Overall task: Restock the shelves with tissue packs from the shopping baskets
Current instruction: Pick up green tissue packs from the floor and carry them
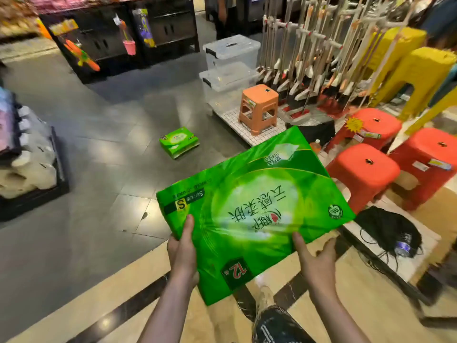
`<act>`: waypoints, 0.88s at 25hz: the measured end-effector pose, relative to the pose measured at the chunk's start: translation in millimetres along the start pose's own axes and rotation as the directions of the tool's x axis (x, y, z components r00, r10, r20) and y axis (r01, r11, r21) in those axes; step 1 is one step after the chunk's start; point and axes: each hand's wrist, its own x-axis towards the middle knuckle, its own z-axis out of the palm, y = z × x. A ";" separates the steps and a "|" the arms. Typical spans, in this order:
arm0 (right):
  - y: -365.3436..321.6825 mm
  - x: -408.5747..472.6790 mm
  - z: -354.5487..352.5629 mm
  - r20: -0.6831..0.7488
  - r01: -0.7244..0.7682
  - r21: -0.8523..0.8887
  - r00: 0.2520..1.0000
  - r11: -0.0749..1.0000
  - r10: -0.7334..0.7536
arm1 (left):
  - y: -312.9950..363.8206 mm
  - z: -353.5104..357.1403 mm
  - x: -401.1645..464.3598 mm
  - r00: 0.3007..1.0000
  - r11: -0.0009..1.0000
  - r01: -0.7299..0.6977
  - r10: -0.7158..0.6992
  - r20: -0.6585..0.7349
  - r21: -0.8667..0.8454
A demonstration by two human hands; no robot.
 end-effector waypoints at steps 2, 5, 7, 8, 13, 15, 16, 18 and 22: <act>-16.2 2.7 58.8 0.350 -0.143 0.243 0.935 0.959 0.051 | 3.9 3.1 12.7 0.997 0.996 0.020 -0.026 -0.069 -0.082; -43.2 50.5 113.9 0.407 -0.220 0.463 0.913 0.859 0.014 | 4.6 9.0 31.3 0.988 0.988 0.046 -0.067 -0.139 -0.147; -76.5 89.2 141.2 0.449 -0.176 0.475 0.891 0.862 -0.065 | 10.0 15.7 54.3 0.986 0.979 0.075 -0.101 -0.130 -0.190; -94.3 108.7 158.2 0.483 -0.165 0.474 0.870 0.865 -0.099 | 15.9 20.4 66.3 0.983 0.975 0.103 -0.130 -0.129 -0.198; -173.1 170.0 260.2 0.678 -0.168 0.418 0.712 0.893 -0.183 | 62.0 -2.0 128.6 0.917 0.971 0.088 -0.166 -0.363 -0.223; -200.5 182.0 295.4 0.769 -0.179 0.350 0.615 0.919 -0.173 | 93.9 -38.5 150.7 0.867 0.984 -0.059 -0.032 -0.497 -0.167; -216.1 186.7 315.0 0.819 -0.177 0.291 0.554 0.940 -0.149 | 115.2 -58.1 167.3 0.838 0.982 -0.139 0.049 -0.543 -0.125; -245.6 189.7 363.4 0.891 -0.110 0.188 0.438 0.976 -0.122 | 164.8 -92.1 207.0 0.839 0.972 -0.216 0.136 -0.526 -0.093; -297.1 159.9 467.5 0.982 0.117 0.062 0.171 0.991 -0.082 | 230.0 -126.6 283.7 0.939 0.965 -0.183 0.114 -0.325 -0.189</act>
